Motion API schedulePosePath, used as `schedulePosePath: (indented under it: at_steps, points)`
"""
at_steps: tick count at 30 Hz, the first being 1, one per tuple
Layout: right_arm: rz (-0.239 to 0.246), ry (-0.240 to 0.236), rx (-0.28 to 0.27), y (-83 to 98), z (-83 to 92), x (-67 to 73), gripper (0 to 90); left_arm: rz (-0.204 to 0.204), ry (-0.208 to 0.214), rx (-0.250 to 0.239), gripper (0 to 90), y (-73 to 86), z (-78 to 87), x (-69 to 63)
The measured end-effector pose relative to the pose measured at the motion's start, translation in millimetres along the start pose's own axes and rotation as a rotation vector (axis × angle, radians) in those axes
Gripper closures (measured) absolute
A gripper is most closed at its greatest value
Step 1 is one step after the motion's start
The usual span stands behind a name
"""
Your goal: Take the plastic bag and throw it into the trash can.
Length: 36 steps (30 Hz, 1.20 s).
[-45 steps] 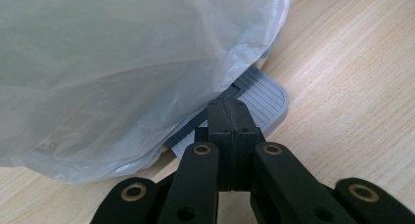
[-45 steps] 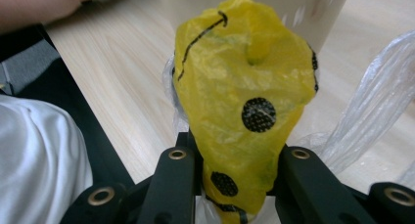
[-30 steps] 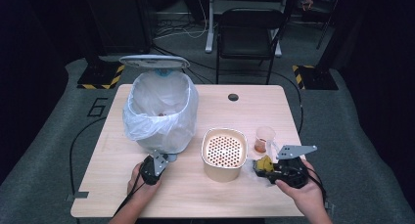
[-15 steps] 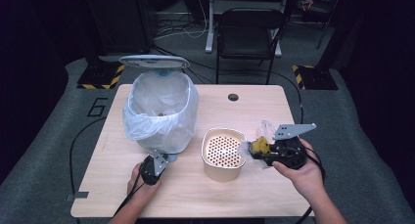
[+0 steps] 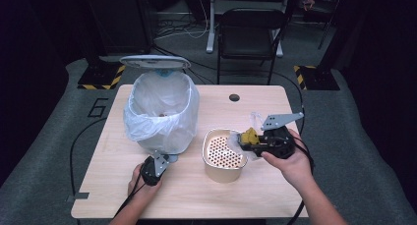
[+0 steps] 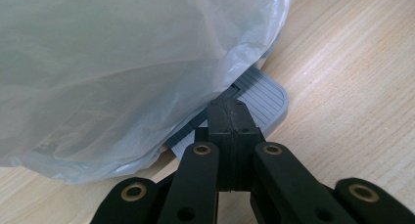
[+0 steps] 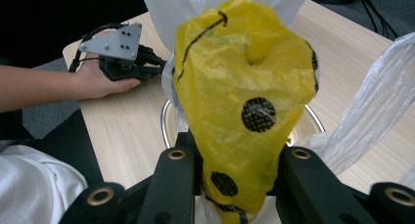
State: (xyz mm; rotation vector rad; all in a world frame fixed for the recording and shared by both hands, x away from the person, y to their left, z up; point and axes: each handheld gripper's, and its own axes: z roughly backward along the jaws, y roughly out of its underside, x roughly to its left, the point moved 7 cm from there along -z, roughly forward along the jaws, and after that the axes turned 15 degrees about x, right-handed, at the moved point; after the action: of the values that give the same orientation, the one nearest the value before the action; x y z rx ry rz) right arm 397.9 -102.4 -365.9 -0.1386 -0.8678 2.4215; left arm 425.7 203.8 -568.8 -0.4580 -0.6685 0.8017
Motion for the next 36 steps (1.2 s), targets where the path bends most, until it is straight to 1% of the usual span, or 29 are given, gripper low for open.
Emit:
schedulePosePath:
  at_steps: [2,6,9,10,11,17,19,20,21,24,25,30,31,33,34,36]
  points:
    - [0.001,-0.007,-0.005,-5.1,-2.8,0.5,74.9,0.001,0.001,0.000,90.0,0.0,0.0,0.0]
    - [0.021,-0.012,-0.010,-18.5,-10.9,2.8,74.9,-0.002,-0.004,-0.001,90.0,0.0,-0.1,-0.1]
    - [0.046,-0.016,-0.017,-29.8,-16.7,5.6,74.8,-0.010,-0.011,0.002,90.0,0.1,0.1,-0.2]
    - [0.046,-0.016,-0.017,-29.8,-16.7,5.6,74.8,-0.010,-0.011,0.002,90.0,0.1,0.1,-0.2]
    - [0.059,-0.022,-0.023,-39.2,-21.2,9.2,74.8,-0.008,-0.010,0.001,90.0,0.1,0.1,-0.3]
    - [0.088,-0.030,-0.023,-59.2,-31.5,15.6,74.8,-0.009,-0.012,0.002,90.0,0.1,0.1,-0.4]
    - [0.094,-0.034,-0.025,-65.7,-33.4,17.2,74.8,-0.008,-0.008,0.000,90.0,0.0,0.1,0.1]
    - [0.097,-0.036,-0.028,-69.5,-34.4,18.1,74.8,-0.001,-0.005,-0.002,90.0,-0.1,-0.2,0.0]
    - [0.106,-0.040,-0.030,-74.0,-35.4,18.8,74.7,-0.001,-0.005,-0.001,90.0,0.0,-0.1,0.0]
    - [0.105,-0.037,-0.036,-84.9,-36.7,21.4,74.8,-0.008,-0.011,0.000,90.0,0.0,0.0,0.1]
    - [0.116,-0.037,-0.039,-88.9,-36.6,21.9,74.7,-0.002,-0.011,-0.004,90.0,-0.3,-0.2,-0.1]
    - [0.140,-0.030,-0.044,-107.3,-35.5,26.9,74.7,-0.002,-0.016,-0.005,90.0,-0.4,-0.3,-0.3]
    - [0.154,-0.026,-0.041,-110.4,-35.3,27.1,74.8,0.000,-0.014,-0.006,90.0,-0.5,-0.3,-0.3]
    - [0.160,-0.026,-0.044,-118.3,-35.6,28.2,74.7,-0.007,-0.021,-0.004,90.0,-0.5,-0.1,0.3]
    - [0.154,-0.030,-0.044,-120.5,-35.5,28.8,74.7,-0.009,-0.021,-0.004,90.0,-0.5,0.0,0.6]
    - [0.156,-0.028,-0.041,-127.5,-36.3,28.9,74.6,-0.008,-0.017,-0.002,90.0,-0.4,0.1,0.6]
